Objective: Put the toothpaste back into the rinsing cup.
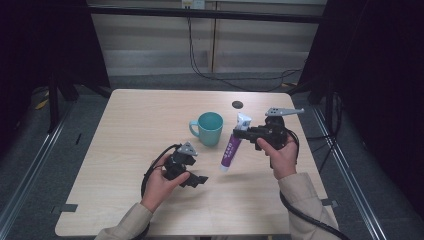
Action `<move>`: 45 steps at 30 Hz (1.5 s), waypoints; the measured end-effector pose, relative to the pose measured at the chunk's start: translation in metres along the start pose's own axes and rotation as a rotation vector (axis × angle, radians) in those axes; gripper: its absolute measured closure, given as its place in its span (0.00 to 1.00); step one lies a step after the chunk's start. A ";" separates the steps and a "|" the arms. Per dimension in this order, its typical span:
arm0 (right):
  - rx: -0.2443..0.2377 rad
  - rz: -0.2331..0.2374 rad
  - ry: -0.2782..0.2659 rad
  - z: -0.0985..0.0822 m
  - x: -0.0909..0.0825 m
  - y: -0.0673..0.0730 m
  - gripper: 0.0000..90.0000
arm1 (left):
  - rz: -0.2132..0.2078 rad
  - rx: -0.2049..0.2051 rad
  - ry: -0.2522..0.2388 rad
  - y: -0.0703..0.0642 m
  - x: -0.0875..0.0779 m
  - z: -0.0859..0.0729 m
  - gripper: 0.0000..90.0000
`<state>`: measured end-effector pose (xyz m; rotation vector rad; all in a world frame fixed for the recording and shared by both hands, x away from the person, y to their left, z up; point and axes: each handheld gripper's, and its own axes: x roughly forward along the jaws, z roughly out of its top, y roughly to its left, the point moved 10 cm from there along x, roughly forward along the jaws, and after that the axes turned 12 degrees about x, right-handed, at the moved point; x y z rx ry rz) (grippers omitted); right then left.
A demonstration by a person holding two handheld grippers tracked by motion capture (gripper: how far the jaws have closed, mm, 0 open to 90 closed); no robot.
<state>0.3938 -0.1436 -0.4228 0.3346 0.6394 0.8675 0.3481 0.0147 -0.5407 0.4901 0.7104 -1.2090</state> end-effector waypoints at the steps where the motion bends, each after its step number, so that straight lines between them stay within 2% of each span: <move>1: -0.006 -0.005 0.005 0.001 0.000 0.000 0.82 | 0.006 0.010 0.005 0.001 -0.001 -0.002 0.19; 4: -0.020 -0.015 0.007 0.005 0.001 0.001 0.82 | 0.018 0.004 0.000 0.001 -0.001 -0.007 0.19; 7: -0.036 -0.023 0.011 0.009 0.002 0.002 0.82 | 0.023 0.023 0.006 0.001 0.001 -0.013 0.19; 11: -0.048 -0.030 0.008 0.016 0.002 0.004 0.82 | 0.023 0.017 0.000 0.001 0.002 -0.021 0.19; 13: -0.061 -0.031 0.004 0.022 0.002 0.006 0.82 | 0.045 0.038 0.013 0.003 0.002 -0.027 0.19; 16: -0.068 -0.035 -0.003 0.026 0.002 0.007 0.82 | 0.045 0.036 0.017 0.002 0.003 -0.030 0.19; 17: -0.070 -0.034 -0.003 0.028 0.003 0.007 0.82 | 0.054 0.060 0.031 0.003 0.002 -0.034 0.19; 22: -0.082 -0.048 -0.008 0.036 0.004 0.008 0.82 | 0.064 0.028 0.004 0.001 0.005 -0.036 0.19; 25: -0.089 -0.052 -0.012 0.040 0.004 0.008 0.82 | 0.057 0.047 0.022 0.001 0.005 -0.040 0.19; 30: -0.093 -0.064 -0.035 0.053 0.003 0.008 0.82 | 0.071 0.056 0.015 0.002 0.006 -0.042 0.18; 31: -0.096 -0.070 -0.037 0.055 0.004 0.008 0.82 | 0.075 0.064 0.015 0.002 0.006 -0.042 0.18; 33: -0.100 -0.080 -0.045 0.061 0.005 0.007 0.82 | 0.095 0.105 0.034 0.002 0.006 -0.044 0.18; 36: -0.104 -0.092 -0.050 0.067 0.008 0.006 0.82 | 0.101 0.089 0.012 0.001 0.007 -0.044 0.17; 45: -0.122 -0.113 -0.064 0.084 0.017 0.006 0.82 | 0.107 0.102 -0.045 0.002 0.006 -0.046 0.16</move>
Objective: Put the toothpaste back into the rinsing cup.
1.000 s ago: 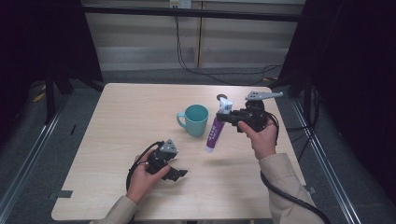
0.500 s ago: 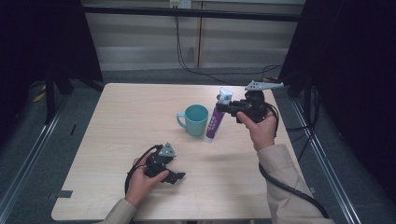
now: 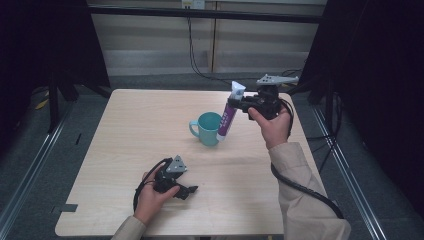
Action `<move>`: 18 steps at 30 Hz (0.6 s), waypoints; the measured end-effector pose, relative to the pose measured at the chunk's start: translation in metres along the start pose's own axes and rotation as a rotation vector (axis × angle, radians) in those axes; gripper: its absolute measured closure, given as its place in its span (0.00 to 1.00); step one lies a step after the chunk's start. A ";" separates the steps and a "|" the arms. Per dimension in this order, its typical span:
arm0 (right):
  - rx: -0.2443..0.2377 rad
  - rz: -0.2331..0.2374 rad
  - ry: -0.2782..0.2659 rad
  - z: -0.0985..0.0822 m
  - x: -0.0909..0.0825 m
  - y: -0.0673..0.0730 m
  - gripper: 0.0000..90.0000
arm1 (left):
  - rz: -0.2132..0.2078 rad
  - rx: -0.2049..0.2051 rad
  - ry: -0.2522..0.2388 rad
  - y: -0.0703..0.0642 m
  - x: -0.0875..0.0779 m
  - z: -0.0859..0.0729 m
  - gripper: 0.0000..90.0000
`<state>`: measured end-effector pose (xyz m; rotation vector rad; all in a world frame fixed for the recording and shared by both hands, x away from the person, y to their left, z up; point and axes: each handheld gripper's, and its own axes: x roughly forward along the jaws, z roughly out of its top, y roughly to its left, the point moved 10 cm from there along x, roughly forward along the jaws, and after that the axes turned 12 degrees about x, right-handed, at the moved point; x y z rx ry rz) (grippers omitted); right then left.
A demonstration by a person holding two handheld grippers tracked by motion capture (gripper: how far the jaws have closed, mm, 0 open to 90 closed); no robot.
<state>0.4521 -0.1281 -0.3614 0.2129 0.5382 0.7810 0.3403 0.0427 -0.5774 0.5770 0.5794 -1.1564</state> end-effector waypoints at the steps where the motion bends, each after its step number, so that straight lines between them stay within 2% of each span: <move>1: -0.002 -0.002 0.000 0.002 0.001 0.000 0.82 | 0.001 0.000 0.002 0.000 0.000 0.000 0.16; 18: -0.013 -0.038 -0.038 0.027 0.016 -0.007 0.82 | 0.001 0.001 0.001 0.000 0.000 0.000 0.16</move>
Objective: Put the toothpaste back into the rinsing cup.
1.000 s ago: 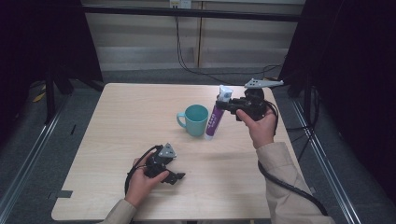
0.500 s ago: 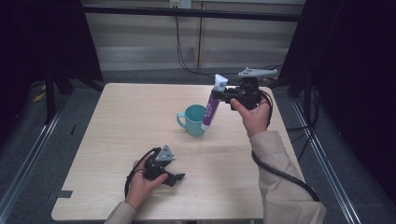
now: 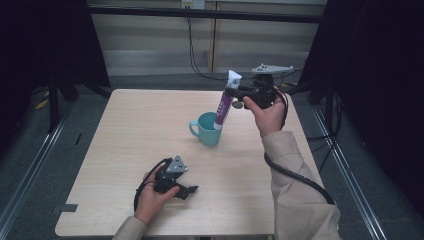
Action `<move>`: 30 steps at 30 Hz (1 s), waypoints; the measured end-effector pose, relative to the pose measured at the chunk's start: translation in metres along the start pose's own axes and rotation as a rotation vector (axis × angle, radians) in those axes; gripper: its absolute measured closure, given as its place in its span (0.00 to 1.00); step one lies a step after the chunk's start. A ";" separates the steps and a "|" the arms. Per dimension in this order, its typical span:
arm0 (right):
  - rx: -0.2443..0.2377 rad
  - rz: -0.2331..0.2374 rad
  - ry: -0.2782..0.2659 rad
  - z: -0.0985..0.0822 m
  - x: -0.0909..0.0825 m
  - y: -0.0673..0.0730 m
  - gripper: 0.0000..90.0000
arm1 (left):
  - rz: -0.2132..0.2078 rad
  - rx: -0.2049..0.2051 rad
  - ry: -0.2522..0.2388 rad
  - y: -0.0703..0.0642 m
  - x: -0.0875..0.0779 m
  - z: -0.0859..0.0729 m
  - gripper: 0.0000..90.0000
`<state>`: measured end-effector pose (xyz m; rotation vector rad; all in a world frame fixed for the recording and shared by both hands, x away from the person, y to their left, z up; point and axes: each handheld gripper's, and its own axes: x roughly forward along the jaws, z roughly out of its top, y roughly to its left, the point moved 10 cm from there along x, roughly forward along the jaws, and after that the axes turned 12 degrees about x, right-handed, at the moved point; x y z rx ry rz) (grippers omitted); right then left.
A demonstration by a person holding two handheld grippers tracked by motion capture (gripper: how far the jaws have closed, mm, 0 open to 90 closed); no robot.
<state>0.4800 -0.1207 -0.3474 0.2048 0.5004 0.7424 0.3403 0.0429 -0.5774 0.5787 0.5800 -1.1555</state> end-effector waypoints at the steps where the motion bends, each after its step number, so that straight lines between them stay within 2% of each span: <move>1: 0.000 0.000 0.000 0.000 0.000 0.000 0.82 | 0.000 0.000 0.000 0.000 0.000 0.000 0.16; 15: -0.007 -0.024 -0.007 -0.004 0.025 -0.005 0.82 | -0.001 0.000 -0.002 0.000 0.000 0.000 0.16; 30: -0.021 -0.080 0.030 -0.027 0.052 -0.017 0.82 | -0.001 -0.002 -0.004 0.000 0.000 0.000 0.16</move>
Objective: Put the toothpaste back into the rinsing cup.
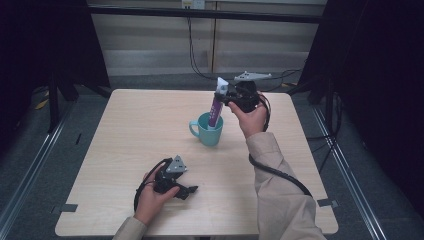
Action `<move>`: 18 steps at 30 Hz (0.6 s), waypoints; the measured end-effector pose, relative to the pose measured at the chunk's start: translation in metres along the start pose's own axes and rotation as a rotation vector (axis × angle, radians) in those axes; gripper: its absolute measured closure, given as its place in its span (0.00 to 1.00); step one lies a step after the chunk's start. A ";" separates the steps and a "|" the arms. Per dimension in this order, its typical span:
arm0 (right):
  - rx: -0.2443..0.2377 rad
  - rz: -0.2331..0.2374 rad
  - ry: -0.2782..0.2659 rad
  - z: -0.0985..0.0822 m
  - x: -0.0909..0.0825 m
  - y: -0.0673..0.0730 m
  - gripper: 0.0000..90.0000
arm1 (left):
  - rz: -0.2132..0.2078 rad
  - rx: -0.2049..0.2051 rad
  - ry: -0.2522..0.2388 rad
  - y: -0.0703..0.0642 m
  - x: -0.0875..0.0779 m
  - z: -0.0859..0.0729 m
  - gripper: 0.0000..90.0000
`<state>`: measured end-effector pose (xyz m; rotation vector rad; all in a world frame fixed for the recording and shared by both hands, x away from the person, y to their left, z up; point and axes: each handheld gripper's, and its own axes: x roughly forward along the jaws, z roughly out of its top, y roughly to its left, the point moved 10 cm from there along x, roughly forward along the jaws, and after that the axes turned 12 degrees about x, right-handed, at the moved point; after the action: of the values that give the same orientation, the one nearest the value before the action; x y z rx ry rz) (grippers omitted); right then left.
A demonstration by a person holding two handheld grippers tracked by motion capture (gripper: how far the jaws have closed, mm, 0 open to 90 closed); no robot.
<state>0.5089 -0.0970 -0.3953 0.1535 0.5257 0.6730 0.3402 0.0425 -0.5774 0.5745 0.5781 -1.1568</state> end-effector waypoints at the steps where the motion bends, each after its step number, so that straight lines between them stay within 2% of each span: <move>1: -0.003 -0.003 0.003 -0.001 0.001 0.000 0.82 | 0.000 0.000 0.000 0.000 0.000 0.000 0.16; 18: 0.031 -0.035 0.019 -0.032 0.015 -0.009 0.81 | 0.011 -0.006 -0.004 0.000 0.001 0.000 0.16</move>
<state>0.5078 -0.0957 -0.4320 0.1666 0.5564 0.6333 0.3403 0.0417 -0.5774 0.5693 0.5736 -1.1451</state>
